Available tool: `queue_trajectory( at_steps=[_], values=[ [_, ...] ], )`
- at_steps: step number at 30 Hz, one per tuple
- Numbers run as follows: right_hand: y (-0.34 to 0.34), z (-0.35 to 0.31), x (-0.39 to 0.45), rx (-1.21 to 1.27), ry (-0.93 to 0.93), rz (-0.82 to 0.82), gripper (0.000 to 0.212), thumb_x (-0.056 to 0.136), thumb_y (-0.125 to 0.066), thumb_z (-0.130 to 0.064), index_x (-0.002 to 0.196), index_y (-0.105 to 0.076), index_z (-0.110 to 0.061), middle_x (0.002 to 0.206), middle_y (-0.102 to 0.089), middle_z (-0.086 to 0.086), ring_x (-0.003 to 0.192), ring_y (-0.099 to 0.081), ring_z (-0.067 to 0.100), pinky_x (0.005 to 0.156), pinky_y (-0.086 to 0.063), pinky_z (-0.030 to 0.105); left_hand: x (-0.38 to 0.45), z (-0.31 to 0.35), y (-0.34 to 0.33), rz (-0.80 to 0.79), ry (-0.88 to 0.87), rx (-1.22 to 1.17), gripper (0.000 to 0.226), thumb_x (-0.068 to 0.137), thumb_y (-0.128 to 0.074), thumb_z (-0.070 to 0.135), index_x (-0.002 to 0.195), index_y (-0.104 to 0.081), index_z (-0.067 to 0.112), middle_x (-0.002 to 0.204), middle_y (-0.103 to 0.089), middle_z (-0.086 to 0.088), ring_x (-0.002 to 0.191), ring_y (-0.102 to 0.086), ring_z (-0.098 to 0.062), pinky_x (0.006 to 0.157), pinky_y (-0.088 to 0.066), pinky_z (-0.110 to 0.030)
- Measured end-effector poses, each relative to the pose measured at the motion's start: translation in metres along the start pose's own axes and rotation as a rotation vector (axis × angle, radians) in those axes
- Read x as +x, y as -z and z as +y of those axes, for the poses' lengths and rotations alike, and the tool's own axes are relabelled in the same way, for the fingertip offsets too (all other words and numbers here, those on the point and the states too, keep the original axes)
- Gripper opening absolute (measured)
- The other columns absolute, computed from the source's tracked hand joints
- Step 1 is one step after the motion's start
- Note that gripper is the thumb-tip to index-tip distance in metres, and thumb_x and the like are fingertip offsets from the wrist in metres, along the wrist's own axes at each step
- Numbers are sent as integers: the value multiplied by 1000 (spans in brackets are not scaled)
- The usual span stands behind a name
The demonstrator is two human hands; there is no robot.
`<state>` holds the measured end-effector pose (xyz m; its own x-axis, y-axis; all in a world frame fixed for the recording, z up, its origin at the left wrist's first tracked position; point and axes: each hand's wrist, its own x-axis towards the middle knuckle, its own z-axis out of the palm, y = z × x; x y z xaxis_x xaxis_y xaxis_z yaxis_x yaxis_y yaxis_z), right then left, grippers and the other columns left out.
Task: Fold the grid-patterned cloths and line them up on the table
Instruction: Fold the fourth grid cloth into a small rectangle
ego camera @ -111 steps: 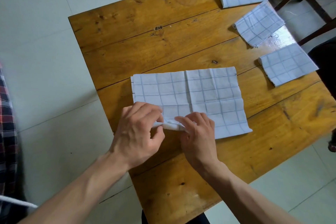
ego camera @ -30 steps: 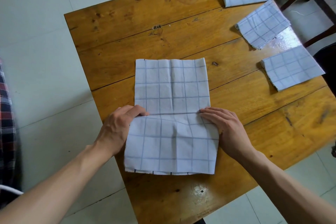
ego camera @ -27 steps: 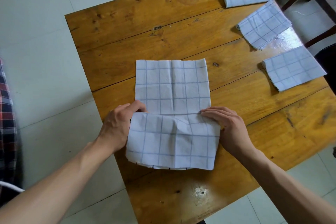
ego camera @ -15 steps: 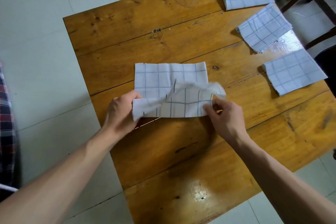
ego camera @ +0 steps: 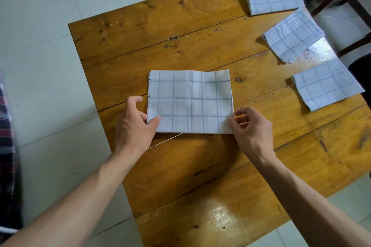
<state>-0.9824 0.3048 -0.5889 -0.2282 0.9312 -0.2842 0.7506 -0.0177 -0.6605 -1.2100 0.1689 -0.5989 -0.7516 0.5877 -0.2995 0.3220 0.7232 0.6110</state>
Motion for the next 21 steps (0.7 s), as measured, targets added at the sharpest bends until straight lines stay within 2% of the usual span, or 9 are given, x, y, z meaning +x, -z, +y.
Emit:
queue_trajectory(
  at_steps=[2, 5, 13, 17, 21],
  values=[
    [1, 0, -1, 15, -19, -12, 20, 88, -70, -30, 106, -62, -25, 81, -65, -13, 73, -63, 5, 61, -56, 26, -5, -2, 0, 15, -26, -12, 59, 86, -76, 21, 133, -40, 21, 81, -62, 4, 72, -61, -15, 57, -48, -23],
    [3, 0, -2, -6, -16, -20, 22, 88, -70, -28, 108, -62, -25, 81, -65, -12, 72, -63, 6, 60, -54, 24, -6, -3, -1, 27, -49, -6, 57, 85, -76, 18, 131, -43, 19, 79, -61, 6, 69, -61, -14, 57, -47, -21],
    [0, -2, 3, -21, -27, -38, 20, 89, -68, -30, 108, -62, -23, 82, -65, -10, 71, -63, 8, 61, -60, 35, -5, 0, 1, 31, -121, 41, 54, 83, -78, 15, 127, -45, 17, 76, -55, 7, 65, -56, -10, 53, -42, -17],
    [-1, -2, 3, -96, 16, -39, 23, 90, -67, -32, 110, -60, -21, 84, -64, -8, 73, -62, 9, 63, -60, 38, -6, -3, 1, 43, -176, 135, 35, 85, -75, 22, 111, -52, 20, 99, -49, 2, 78, -46, -11, 55, -28, -13],
    [-2, 0, 3, -165, 67, -22, 20, 91, -66, -33, 105, -58, -22, 84, -63, -8, 73, -61, 10, 63, -59, 39, -8, -9, -2, 25, -252, 171, 13, 90, -70, 21, 99, -60, 19, 96, -49, 1, 68, -44, -6, 51, -29, -10]
  ],
)
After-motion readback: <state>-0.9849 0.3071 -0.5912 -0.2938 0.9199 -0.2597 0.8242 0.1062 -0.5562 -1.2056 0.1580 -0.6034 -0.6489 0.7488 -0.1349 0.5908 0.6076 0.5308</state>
